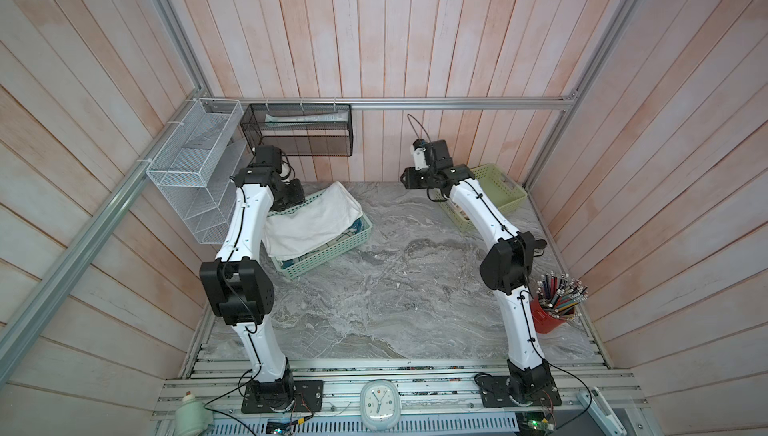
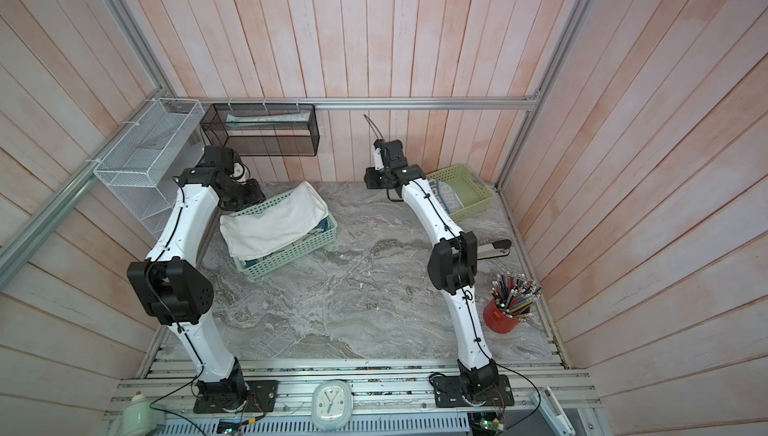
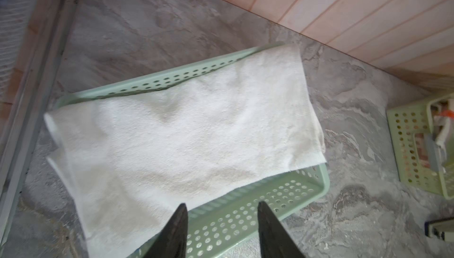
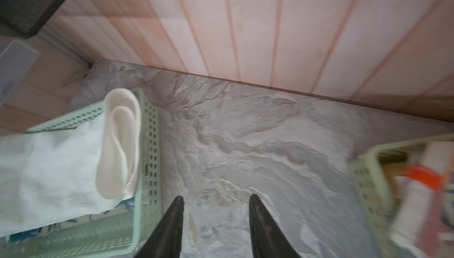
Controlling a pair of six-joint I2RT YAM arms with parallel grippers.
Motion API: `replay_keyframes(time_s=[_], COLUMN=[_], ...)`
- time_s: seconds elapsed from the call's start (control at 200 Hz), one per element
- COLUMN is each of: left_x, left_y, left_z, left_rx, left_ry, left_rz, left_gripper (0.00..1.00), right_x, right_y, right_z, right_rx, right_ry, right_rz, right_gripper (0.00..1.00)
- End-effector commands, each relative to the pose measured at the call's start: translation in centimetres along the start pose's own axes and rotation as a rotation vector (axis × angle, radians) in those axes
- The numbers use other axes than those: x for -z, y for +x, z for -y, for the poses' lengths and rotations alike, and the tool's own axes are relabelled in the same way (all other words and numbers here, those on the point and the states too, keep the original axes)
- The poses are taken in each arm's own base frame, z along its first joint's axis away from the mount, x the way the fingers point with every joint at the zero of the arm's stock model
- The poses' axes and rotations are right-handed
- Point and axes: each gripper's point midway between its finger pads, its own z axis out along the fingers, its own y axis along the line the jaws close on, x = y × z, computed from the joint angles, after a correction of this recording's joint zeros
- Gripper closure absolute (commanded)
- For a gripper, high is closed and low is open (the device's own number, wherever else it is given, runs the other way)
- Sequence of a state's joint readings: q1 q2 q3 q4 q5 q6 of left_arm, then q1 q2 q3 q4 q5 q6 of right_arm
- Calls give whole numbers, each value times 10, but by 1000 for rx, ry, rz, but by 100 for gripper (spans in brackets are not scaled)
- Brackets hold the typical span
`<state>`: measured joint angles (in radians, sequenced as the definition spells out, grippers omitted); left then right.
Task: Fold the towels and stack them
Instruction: 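Reach the right gripper into the light-green basket and grasp the printed towel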
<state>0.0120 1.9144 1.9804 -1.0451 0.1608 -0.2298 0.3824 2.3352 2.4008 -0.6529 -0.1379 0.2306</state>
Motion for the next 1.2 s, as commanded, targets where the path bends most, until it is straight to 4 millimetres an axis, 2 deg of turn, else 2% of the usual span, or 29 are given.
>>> replay_keyframes(time_s=[0.0,0.085,0.135,0.21,0.275,0.38,0.605,0.86,0.95,1.105,1.195], left_x=[-16,-29,-36,-46,-55,-71,-98,-117,-120,-124,-124], left_y=[-3,4,9,15,20,28,42,58,60,64,64], left_z=[47,84,104,131,147,164,174,183,184,181,180], left_rx=[-133,-208,-237,-272,-299,-320,-298,-289,-285,-281,-277], left_ry=[103,173,215,276,308,343,393,426,427,417,415], left_rz=[20,16,11,5,-6,-30,-78,-128,-136,-145,-148], left_gripper=[52,53,53,53,54,54,54,54,54,54,54], right_x=[14,14,9,-3,-16,-31,-45,-72,-78,-67,-52], right_y=[4,7,12,20,23,20,19,40,42,28,15], right_z=[96,153,180,207,218,210,181,178,175,170,167], right_rx=[-70,-139,-181,-240,-275,-300,-301,-320,-318,-296,-279], right_ry=[162,228,244,245,215,139,53,7,-15,-26,-11], right_rz=[-34,-29,-33,-45,-48,-38,21,-17,-31,0,28], right_gripper=[52,49,47,43,41,41,41,41,52,91,95])
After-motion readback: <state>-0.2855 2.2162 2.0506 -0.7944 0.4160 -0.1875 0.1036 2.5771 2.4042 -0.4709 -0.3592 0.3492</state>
